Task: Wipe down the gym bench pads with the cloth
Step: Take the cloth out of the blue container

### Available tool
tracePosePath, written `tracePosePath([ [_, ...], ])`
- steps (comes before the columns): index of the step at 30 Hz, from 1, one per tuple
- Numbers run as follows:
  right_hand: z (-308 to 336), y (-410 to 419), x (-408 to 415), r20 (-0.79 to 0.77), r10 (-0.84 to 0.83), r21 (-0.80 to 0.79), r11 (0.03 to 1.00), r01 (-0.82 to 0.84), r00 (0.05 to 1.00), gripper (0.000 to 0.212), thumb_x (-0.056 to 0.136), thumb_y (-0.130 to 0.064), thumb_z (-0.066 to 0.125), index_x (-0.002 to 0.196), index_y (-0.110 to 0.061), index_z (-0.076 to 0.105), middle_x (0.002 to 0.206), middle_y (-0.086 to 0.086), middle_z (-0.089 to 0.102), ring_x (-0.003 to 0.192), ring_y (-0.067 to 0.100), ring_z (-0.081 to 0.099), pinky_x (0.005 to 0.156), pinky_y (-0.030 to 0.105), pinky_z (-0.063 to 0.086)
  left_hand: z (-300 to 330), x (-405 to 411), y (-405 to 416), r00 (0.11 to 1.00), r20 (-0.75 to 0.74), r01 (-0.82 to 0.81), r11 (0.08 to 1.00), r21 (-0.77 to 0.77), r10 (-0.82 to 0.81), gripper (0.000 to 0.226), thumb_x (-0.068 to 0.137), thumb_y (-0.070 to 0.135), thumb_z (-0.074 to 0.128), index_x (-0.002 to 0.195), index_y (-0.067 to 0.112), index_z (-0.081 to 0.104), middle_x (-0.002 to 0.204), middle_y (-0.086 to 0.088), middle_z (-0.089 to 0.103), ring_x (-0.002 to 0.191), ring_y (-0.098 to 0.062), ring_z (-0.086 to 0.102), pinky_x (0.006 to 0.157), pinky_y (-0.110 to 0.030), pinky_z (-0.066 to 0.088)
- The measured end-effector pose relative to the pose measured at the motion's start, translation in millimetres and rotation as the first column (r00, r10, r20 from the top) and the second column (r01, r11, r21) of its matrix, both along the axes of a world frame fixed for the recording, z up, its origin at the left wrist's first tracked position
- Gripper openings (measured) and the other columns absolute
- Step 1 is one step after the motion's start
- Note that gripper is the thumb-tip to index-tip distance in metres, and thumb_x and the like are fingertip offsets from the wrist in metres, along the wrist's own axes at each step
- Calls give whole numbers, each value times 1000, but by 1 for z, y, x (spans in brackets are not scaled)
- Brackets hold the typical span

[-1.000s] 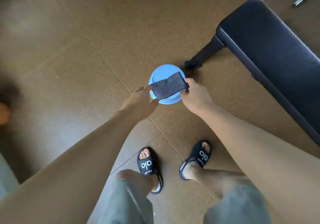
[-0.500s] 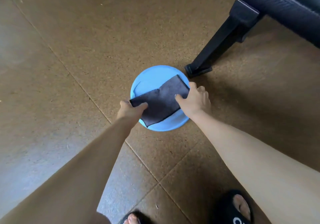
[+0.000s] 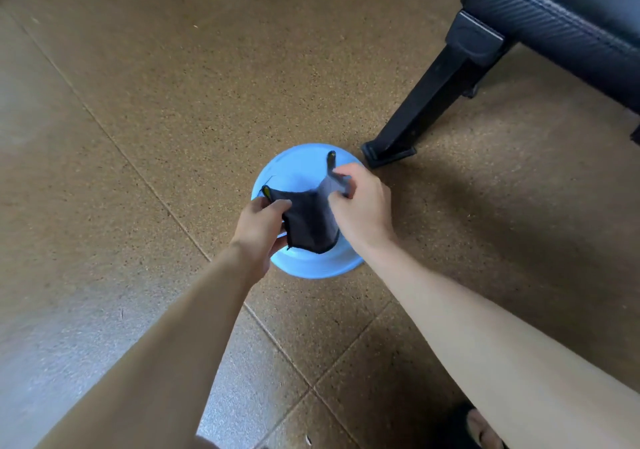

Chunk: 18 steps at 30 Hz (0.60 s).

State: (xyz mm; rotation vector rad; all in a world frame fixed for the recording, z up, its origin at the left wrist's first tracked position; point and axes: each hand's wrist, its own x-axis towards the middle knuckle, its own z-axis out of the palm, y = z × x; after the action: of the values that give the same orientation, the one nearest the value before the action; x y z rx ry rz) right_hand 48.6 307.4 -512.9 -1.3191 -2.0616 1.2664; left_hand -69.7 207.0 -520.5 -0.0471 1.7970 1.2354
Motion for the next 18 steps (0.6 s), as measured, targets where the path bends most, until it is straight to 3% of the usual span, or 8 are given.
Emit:
tracePosePath([
  [2, 5, -11, 0, -37, 190, 102, 977, -186, 981, 36, 83, 2, 60, 114, -12, 70, 98, 2, 72, 85, 18, 61, 77, 21, 46, 7, 2, 10, 998, 47, 35, 998, 50, -38, 16, 105, 18, 53, 113, 14, 66, 92, 0, 75, 87, -18, 70, 72, -29, 56],
  [5, 9, -20, 4, -22, 352, 128, 929, -347, 936, 38, 83, 1, 61, 118, -12, 68, 100, 1, 70, 90, 22, 62, 80, 35, 49, 20, 7, 21, 995, 61, 76, 994, 81, -81, 31, 109, 24, 42, 97, 13, 69, 73, 2, 74, 73, -16, 69, 69, -30, 54],
  [7, 11, -16, 10, -30, 359, 123, 928, -353, 933, 36, 81, 2, 62, 114, -12, 69, 85, -9, 60, 81, 16, 54, 71, 29, 40, 28, 12, 26, 993, 93, 64, 993, 103, -74, 40, 109, 38, 41, 98, 12, 70, 80, -3, 75, 70, -17, 71, 72, -34, 55],
  [9, 17, -10, 17, -19, 376, 132, 920, -370, 927, 34, 79, 2, 64, 109, -12, 71, 78, -14, 49, 79, 12, 47, 69, 26, 34, 35, 15, 32, 988, 131, 60, 990, 131, -77, 49, 105, 49, 44, 106, 9, 74, 95, -7, 77, 83, -21, 73, 84, -38, 55],
  [11, 27, -2, 25, -9, 416, 133, 902, -411, 909, 33, 78, -1, 66, 108, -13, 72, 80, -9, 50, 81, 11, 46, 70, 28, 36, 37, 19, 41, 985, 106, 118, 983, 139, -133, 38, 102, 38, 52, 97, 8, 75, 96, -9, 74, 93, -27, 68, 90, -40, 51],
  [14, 46, 13, 42, -24, 434, 223, 880, -419, 900, 36, 79, -17, 73, 115, -17, 70, 90, -4, 55, 87, 16, 57, 80, 34, 48, 51, 25, 61, 988, 41, 141, 984, 106, -146, 22, 99, 20, 53, 86, 10, 68, 84, -12, 68, 85, -27, 66, 77, -36, 51],
  [16, 57, 32, 60, 13, 399, 357, 854, -377, 917, 41, 82, -32, 71, 120, -16, 67, 97, -1, 59, 93, 22, 62, 84, 39, 49, 69, 32, 80, 994, -19, 110, 991, 74, -109, 24, 92, 31, 60, 100, 10, 69, 91, -14, 74, 81, -25, 69, 69, -33, 52],
  [18, 68, 62, 83, 69, 315, 462, 831, -310, 947, 44, 89, -40, 65, 125, -15, 64, 105, 2, 60, 99, 25, 62, 88, 40, 49, 89, 42, 104, 994, -88, 72, 997, 26, -70, 49, 78, 43, 68, 117, 14, 67, 105, -17, 77, 86, -30, 73, 77, -38, 53],
])
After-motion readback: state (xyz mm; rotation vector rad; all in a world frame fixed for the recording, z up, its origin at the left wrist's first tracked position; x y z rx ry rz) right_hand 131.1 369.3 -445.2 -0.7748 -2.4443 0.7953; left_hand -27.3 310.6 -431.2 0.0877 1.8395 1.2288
